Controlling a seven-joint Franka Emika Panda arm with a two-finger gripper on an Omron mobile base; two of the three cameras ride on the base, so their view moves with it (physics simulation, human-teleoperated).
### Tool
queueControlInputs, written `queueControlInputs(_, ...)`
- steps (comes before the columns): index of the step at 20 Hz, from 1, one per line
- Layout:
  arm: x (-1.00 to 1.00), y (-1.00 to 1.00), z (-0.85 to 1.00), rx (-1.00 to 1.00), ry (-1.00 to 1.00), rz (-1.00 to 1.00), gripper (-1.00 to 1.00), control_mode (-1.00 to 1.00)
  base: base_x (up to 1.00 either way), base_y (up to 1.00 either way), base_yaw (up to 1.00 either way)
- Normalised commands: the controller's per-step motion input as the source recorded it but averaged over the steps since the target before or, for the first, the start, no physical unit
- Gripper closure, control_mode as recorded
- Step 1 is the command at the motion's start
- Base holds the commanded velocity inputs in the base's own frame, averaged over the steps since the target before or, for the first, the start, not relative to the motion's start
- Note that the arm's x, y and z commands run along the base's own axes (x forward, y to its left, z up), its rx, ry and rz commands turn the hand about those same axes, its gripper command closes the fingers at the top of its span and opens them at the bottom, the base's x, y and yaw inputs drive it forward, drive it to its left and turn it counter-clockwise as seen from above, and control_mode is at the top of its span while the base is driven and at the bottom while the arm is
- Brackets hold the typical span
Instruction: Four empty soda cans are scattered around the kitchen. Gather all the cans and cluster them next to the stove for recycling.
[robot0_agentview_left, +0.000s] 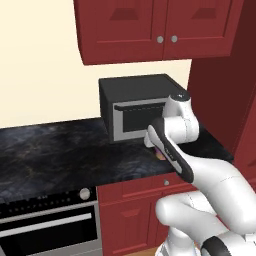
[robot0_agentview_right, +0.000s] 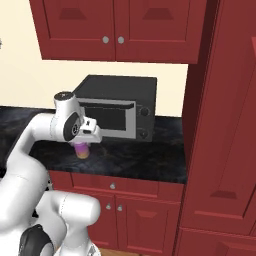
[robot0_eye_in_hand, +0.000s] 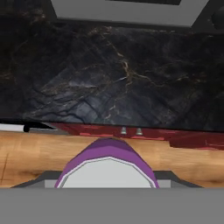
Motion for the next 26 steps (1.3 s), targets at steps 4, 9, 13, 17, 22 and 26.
queueControlInputs(4, -0.25, -0.13, 0.2, 0.0, 0.0, 0.0, 1.0, -1.0, 0.0, 0.0, 0.0)
queueControlInputs(9, -0.23, -0.07, 0.1, 0.0, 0.0, 0.0, 1.0, -1.0, 0.0, 0.0, 0.0)
queueControlInputs(13, -0.18, 0.0, 0.01, 0.0, 0.0, 0.0, 1.0, -1.0, 0.0, 0.0, 0.0)
queueControlInputs(17, -0.14, 0.0, 0.0, -0.02, 0.0, 0.02, 1.0, -1.0, 0.0, 0.0, 0.0)
queueControlInputs(22, -0.1, 0.01, 0.0, 0.0, 0.0, 0.02, 1.0, 1.0, -0.34, 0.03, 0.03)
queueControlInputs(26, 0.0, 0.0, 0.0, 0.0, 0.0, 0.0, 1.0, 1.0, -0.78, 0.31, 0.04)
